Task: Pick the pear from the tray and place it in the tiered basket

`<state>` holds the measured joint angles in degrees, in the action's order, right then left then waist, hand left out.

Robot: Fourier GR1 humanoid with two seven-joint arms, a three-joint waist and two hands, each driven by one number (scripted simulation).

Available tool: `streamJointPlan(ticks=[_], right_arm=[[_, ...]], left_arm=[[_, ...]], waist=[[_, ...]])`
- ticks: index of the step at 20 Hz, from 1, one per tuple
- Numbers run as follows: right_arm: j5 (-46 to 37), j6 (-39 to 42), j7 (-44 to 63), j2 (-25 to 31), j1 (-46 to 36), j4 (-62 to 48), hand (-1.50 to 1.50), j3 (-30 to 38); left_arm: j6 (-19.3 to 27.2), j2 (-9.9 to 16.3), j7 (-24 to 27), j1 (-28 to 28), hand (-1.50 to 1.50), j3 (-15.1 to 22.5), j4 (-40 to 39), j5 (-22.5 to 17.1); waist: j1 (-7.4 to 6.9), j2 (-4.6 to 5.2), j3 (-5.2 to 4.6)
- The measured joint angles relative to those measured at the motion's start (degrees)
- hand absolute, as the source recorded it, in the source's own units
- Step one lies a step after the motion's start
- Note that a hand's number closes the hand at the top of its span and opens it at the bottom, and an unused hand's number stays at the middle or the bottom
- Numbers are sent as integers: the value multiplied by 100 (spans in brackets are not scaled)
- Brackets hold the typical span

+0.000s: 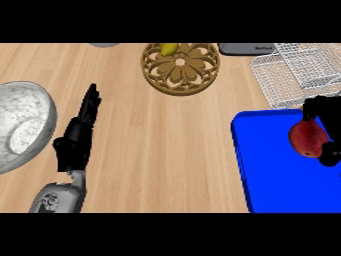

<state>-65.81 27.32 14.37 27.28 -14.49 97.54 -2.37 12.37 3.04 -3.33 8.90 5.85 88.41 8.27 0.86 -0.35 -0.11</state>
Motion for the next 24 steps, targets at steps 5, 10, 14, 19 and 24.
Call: streamJointPlan(ticks=[5, 10, 14, 19, 24], right_arm=[[491, 923, 429, 156, -491, 1045, 150, 715], [1138, 2019, 847, 338, -1342, 1474, 150, 1500], [1526, 2399, 1059, 444, -2155, 1111, 150, 1991], [1993, 2380, 1427, 109, -2962, 484, 150, 2501], [1917, 1970, 1364, 271, -3419, -403, 150, 2303]], left_arm=[[-41, 16, -23, -107, 0, 31, 150, 9], [-95, 36, -86, -120, 0, 4, 220, -10], [-107, 25, -86, -108, 0, 17, 222, 31], [-138, 4, 11, -104, 0, -6, 157, 9], [-102, -82, 16, -105, 0, 42, 149, 85]], waist=[[-24, -4, 2], [-57, 6, 3], [-95, 18, 4], [-124, 26, 5], [-136, 38, 7]])
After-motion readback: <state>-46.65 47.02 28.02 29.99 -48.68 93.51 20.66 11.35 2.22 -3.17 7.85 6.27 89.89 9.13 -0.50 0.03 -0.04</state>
